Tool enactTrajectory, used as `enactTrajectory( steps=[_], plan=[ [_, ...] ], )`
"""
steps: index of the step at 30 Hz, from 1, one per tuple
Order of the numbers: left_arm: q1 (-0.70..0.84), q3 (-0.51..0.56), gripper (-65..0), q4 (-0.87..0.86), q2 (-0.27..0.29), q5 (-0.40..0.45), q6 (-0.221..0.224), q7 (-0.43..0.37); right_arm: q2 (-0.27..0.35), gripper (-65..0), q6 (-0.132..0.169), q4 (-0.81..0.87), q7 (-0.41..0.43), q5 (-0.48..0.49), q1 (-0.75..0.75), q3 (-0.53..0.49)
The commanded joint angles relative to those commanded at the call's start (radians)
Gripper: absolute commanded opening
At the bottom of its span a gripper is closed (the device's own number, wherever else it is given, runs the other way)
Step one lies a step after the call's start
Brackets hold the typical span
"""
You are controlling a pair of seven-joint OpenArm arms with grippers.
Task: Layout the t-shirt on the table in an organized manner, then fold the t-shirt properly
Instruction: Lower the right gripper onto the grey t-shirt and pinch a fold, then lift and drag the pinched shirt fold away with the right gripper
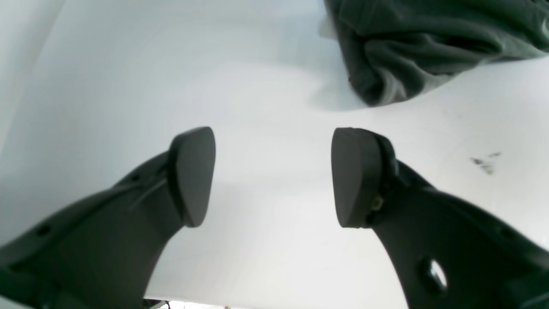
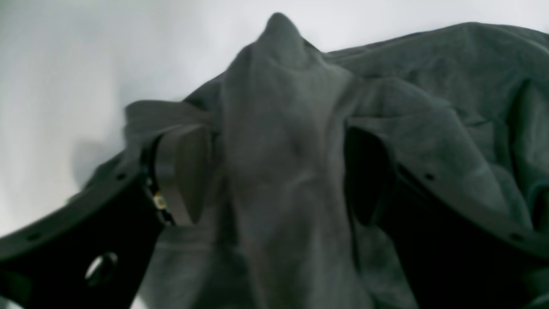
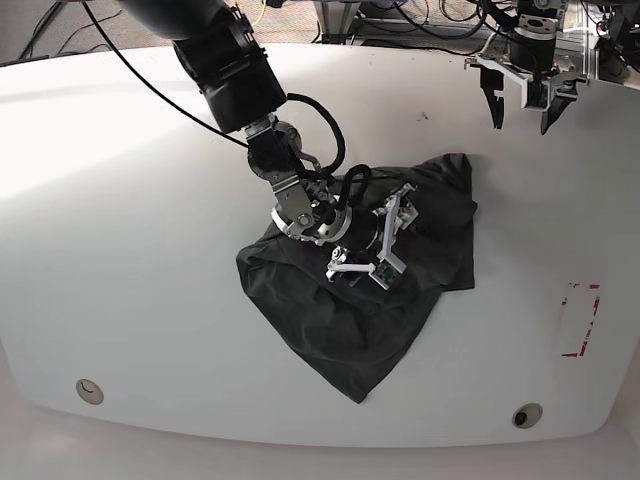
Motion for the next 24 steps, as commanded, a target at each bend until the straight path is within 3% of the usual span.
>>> enactTrajectory(
  steps=[2,4,7,8,10,16,24],
  plan=[
    [0.000,0.000,-24.7,0.000,-0.002,0.000,0.000,0.000,-0.006,-19.7,0.000,-0.020,0.011,-0.002,0.002,0.000],
    [0.000,0.000,-24.7,0.000,0.000,0.000,0.000,0.000,-0.008,-25.5,0.000,-0.029,0.020,-0.002,0.002,0.000],
    [0.000,0.000,-24.7,0.000,0.002,0.000,0.000,0.000,-0.009,-42.0,0.000,-0.029,0.026,-0.002,0.002,0.000],
    [-0.002,0.000,-24.7,0.000,0.002,0.000,0.000,0.000,-0.009,-51.4,0.000,-0.029,0.025,-0.002,0.002,0.000],
    [-0.003,0.000,-24.7,0.000,0.002,0.002,0.000,0.000,-0.009,-63.1,0.000,-0.026,0.023,-0.002,0.000,0.000],
    [-0.005,0.000,-24.7,0.000,0.000,0.002,-0.002,0.000,-0.008,-65.0,-0.002,0.106,0.002,0.002,-0.057,0.002],
    [-0.008,0.005,-24.7,-0.002,0.002,0.002,-0.002,0.000,0.035,-65.0,-0.002,0.488,-0.138,0.002,-0.204,0.034]
  ],
)
